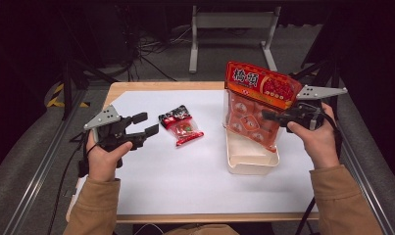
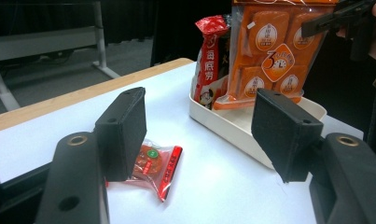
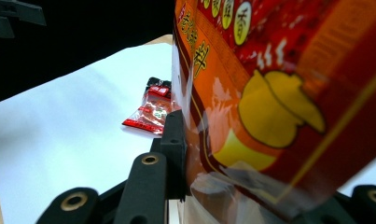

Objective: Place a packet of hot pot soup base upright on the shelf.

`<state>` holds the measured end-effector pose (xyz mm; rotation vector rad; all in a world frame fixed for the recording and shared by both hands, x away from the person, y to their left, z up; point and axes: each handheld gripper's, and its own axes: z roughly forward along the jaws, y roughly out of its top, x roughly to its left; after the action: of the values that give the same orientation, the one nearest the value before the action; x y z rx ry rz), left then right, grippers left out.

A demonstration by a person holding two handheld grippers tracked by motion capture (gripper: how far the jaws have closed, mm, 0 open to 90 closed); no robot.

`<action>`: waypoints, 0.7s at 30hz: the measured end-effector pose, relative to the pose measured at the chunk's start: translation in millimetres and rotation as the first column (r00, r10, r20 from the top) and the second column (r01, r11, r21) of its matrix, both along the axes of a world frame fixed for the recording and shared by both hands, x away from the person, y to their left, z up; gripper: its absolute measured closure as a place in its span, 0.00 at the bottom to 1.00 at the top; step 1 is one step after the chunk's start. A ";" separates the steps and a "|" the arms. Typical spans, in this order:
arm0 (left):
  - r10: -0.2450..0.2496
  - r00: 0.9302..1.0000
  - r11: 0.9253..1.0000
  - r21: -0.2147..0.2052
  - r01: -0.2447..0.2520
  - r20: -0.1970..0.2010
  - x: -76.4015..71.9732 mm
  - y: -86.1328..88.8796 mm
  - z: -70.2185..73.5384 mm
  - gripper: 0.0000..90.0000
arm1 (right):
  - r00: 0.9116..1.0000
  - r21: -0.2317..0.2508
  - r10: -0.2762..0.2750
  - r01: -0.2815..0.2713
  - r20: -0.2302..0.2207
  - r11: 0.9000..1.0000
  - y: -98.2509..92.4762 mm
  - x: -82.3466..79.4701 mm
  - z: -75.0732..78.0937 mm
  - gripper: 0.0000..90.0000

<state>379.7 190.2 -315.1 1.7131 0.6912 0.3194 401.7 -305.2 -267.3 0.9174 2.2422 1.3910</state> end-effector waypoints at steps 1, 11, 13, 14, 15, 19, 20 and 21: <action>0.001 1.000 1.000 -0.001 -0.001 -0.002 0.4 -0.2 -0.5 0.40 | 1.000 0.006 -0.002 0.002 -0.001 1.000 -0.6 0.3 -1.7 0.78; 0.030 0.999 1.000 -0.004 -0.030 0.026 3.5 -3.1 -8.3 0.36 | 0.999 -0.003 -0.033 0.033 0.007 0.999 -0.4 2.4 -15.7 0.78; 0.034 0.999 0.999 0.006 -0.034 0.021 4.2 -4.3 -10.2 0.36 | 0.999 -0.012 -0.045 0.045 0.008 0.999 0.4 2.6 -17.9 0.78; 0.034 0.999 0.999 0.006 -0.034 0.021 4.2 -4.3 -10.2 0.36 | 0.999 -0.012 -0.045 0.045 0.008 0.999 0.4 2.6 -17.9 0.78; 0.032 0.999 0.999 0.006 -0.032 0.016 5.2 -5.1 -11.8 0.35 | 0.999 -0.020 -0.047 0.047 0.006 0.999 1.0 3.5 -20.6 0.78; 0.039 0.999 0.999 0.006 -0.039 0.002 6.7 -6.5 -15.0 0.32 | 0.999 -0.027 -0.045 0.045 0.000 0.999 2.9 4.4 -26.5 0.78; 0.040 0.999 0.999 0.005 -0.040 -0.002 7.3 -6.9 -16.0 0.32 | 0.999 -0.025 -0.046 0.046 0.000 0.999 2.6 4.3 -27.5 0.78; 0.041 0.999 0.999 0.009 -0.041 -0.004 8.2 -7.2 -17.1 0.31 | 0.999 -0.019 -0.047 0.047 0.001 0.999 2.0 4.3 -28.7 0.78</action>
<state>388.0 183.0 -332.2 1.7107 0.7295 0.3482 405.9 -303.1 -296.0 0.9574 2.2150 1.3467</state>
